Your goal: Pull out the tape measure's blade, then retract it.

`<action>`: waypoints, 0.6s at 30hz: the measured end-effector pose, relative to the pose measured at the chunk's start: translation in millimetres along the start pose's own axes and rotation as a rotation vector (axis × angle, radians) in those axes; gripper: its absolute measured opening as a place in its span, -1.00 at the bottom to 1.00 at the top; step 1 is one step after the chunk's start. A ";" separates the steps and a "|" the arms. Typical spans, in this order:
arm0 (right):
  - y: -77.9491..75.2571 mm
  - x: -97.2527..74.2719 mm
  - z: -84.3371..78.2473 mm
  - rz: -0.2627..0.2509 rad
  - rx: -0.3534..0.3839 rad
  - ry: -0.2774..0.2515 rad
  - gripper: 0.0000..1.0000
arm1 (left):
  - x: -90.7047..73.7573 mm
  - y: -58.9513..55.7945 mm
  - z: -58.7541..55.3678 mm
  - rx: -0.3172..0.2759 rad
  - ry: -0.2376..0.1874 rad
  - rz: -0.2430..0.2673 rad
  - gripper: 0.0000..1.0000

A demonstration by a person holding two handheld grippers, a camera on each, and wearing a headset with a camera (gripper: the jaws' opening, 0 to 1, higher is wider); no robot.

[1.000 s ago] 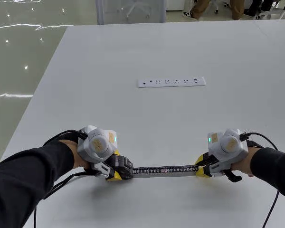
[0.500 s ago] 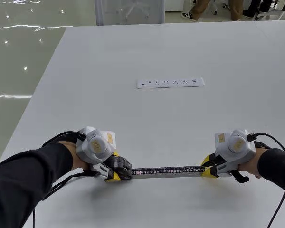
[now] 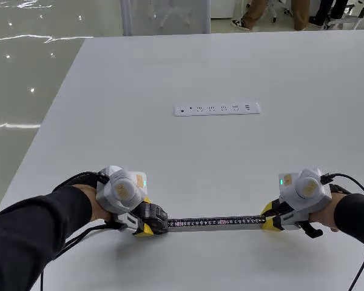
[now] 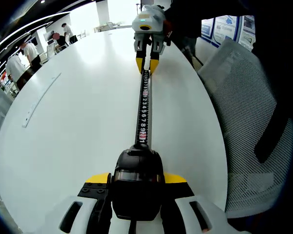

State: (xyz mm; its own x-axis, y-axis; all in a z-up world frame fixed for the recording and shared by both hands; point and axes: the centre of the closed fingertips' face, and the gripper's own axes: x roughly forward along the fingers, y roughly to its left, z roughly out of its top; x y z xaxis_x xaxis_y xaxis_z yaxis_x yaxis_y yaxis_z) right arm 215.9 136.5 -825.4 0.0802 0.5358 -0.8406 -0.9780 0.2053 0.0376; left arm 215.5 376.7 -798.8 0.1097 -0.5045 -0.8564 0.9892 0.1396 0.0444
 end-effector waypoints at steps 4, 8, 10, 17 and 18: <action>-0.1 0.2 0.1 0.001 0.002 0.003 -0.80 | 0.2 0.1 0.0 0.000 -0.001 0.000 -0.31; -0.2 0.5 0.0 0.002 0.003 0.004 -0.80 | -0.1 0.0 0.1 0.001 -0.001 0.001 -0.31; -0.3 0.5 -0.1 0.002 0.004 0.004 -0.79 | -0.1 0.1 0.2 0.000 -0.003 0.001 -0.31; -0.6 0.9 -0.1 0.003 0.008 0.006 -0.79 | 0.0 0.1 0.6 0.001 -0.005 0.002 -0.31; -0.5 0.9 -0.1 0.004 0.008 0.007 -0.79 | 0.1 0.1 0.7 0.006 -0.004 0.004 -0.31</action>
State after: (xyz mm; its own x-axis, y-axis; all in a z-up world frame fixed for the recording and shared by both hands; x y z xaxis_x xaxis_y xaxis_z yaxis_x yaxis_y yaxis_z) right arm 216.5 136.8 -826.2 0.0749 0.5312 -0.8439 -0.9767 0.2097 0.0453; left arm 215.7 376.1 -798.5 0.1144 -0.5078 -0.8539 0.9893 0.1368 0.0512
